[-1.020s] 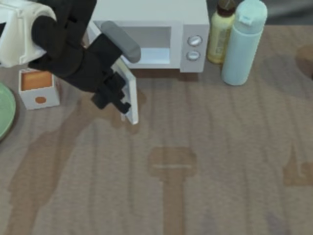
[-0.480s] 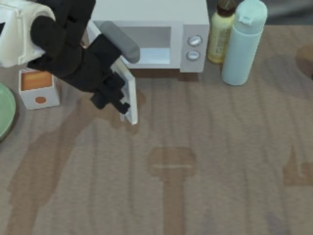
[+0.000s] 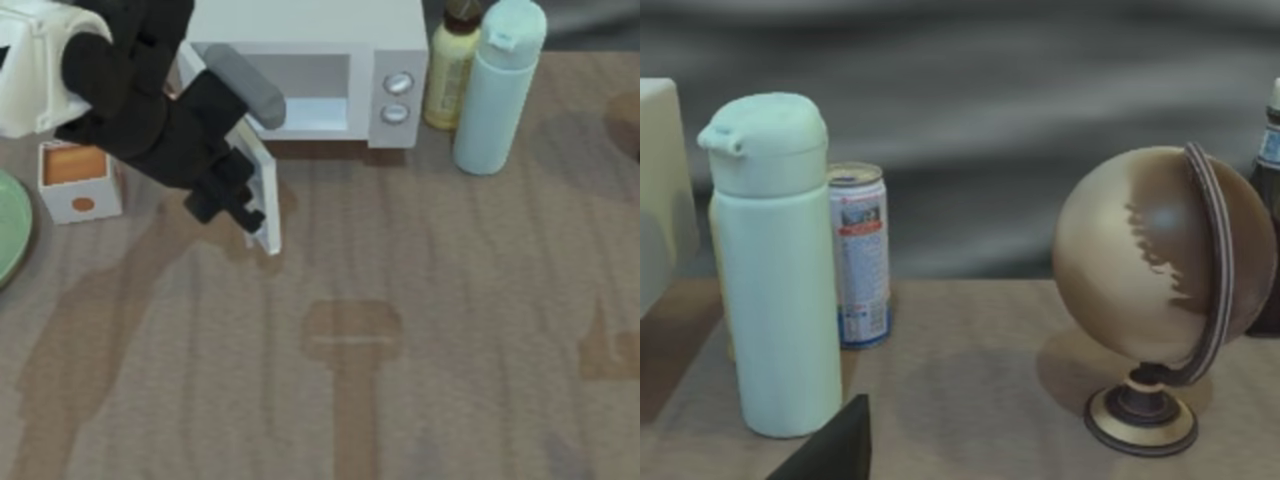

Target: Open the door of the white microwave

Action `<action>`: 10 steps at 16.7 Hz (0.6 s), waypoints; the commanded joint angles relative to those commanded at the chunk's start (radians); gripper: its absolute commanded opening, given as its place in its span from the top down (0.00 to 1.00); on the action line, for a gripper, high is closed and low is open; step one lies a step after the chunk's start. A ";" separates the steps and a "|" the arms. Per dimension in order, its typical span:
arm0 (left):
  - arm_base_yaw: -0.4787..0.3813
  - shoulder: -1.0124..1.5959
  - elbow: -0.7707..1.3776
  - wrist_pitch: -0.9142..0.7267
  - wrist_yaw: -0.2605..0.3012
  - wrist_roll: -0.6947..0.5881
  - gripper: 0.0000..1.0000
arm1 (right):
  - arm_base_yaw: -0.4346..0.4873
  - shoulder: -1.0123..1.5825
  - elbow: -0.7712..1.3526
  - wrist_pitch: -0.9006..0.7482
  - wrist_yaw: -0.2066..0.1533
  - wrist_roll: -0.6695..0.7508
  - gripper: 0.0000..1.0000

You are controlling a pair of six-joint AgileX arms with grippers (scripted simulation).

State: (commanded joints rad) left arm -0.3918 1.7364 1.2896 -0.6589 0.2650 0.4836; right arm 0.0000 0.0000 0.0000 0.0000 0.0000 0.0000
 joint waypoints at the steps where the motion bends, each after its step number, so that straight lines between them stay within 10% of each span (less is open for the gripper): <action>1: 0.000 0.000 0.000 0.000 0.000 0.000 1.00 | 0.000 0.000 0.000 0.000 0.000 0.000 0.00; 10: -0.003 0.000 -0.003 -0.002 0.006 0.000 1.00 | 0.000 0.000 0.000 0.000 0.000 0.000 0.00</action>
State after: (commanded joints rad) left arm -0.3946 1.7369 1.2868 -0.6609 0.2714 0.4838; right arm 0.0000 0.0000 0.0000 0.0000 0.0000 0.0000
